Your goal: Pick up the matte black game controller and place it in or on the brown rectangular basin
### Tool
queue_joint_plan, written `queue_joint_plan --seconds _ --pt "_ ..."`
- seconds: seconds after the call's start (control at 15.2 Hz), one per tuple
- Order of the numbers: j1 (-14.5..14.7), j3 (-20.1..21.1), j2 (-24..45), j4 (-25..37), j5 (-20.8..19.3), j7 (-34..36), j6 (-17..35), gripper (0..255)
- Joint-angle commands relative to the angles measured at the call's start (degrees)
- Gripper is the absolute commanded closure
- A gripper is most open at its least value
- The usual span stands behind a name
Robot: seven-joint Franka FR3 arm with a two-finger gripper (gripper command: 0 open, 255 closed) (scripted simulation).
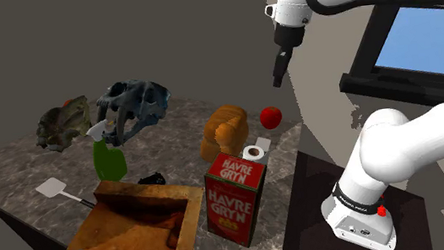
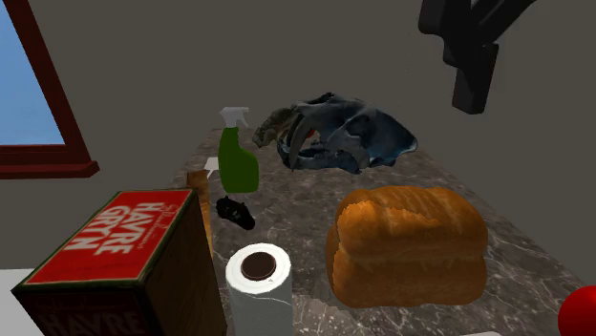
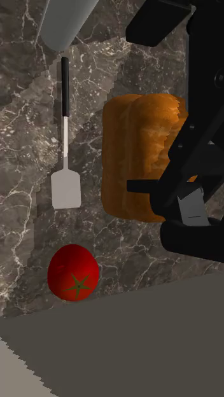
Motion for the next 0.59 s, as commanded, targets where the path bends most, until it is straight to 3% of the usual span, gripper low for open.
queue_joint_plan --seconds 0.0,0.53 --pt "0.0 0.0 0.0 0.0 0.0 0.0 0.0 0" --pt "3.02 4.7 8.77 -4.52 3.09 4.47 14.87 0"
